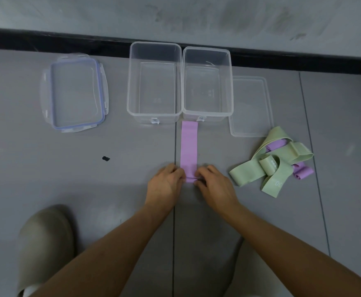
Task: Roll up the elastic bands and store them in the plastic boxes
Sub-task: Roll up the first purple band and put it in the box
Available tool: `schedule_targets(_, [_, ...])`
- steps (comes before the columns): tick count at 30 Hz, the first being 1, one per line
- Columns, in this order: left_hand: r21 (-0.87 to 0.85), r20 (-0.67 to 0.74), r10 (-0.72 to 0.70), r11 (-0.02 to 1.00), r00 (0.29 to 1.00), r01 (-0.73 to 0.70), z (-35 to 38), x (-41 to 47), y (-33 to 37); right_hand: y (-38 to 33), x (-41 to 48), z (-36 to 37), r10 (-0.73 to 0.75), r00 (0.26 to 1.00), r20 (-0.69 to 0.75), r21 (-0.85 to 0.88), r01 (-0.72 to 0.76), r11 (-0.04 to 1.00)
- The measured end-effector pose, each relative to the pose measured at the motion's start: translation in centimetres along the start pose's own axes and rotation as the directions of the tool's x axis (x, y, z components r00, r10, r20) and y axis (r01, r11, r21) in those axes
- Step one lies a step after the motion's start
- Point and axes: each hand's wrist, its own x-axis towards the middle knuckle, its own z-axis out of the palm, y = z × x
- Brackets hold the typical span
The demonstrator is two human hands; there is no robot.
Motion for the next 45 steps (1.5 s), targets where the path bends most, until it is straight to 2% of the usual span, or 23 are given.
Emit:
schedule_targets(10, [0.005, 0.036, -0.032, 0.999, 0.999, 0.032, -0.1, 0.8, -0.1, -0.3, -0.1, -0.1, -0.111, 0.991, -0.075, -0.173, 0.097, 0.98])
schedule_targets(13, [-0.025, 0.023, -0.029, 0.999, 0.999, 0.03, -0.2, 0.6, 0.2, -0.2, 0.2, -0.3, -0.129, 0.99, -0.063, -0.167, 0.117, 0.979])
schedule_targets(19, [0.02, -0.012, 0.074, 0.997, 0.997, -0.073, -0.4, -0.1, -0.3, -0.4, 0.9, -1.0, -0.088, 0.996, -0.03, -0.133, 0.084, 0.988])
schedule_targets(28, [-0.053, 0.075, -0.019, 0.998, 0.997, 0.023, -0.8, 1.3, 0.0, -0.4, 1.1, -1.0, -0.035, 0.999, -0.027, -0.039, 0.034, 0.999])
schedule_targets(38, [-0.071, 0.074, -0.058, 0.995, 0.996, 0.064, -1.2, 2.4, -0.3, -0.2, 1.3, -0.9, -0.075, 0.995, -0.06, -0.155, 0.065, 0.986])
schedule_targets(45, [0.02, 0.035, 0.077, 0.997, 0.996, -0.078, -1.4, 2.6, -0.4, -0.3, 2.0, -1.2, -0.029, 0.999, -0.023, -0.151, 0.025, 0.988])
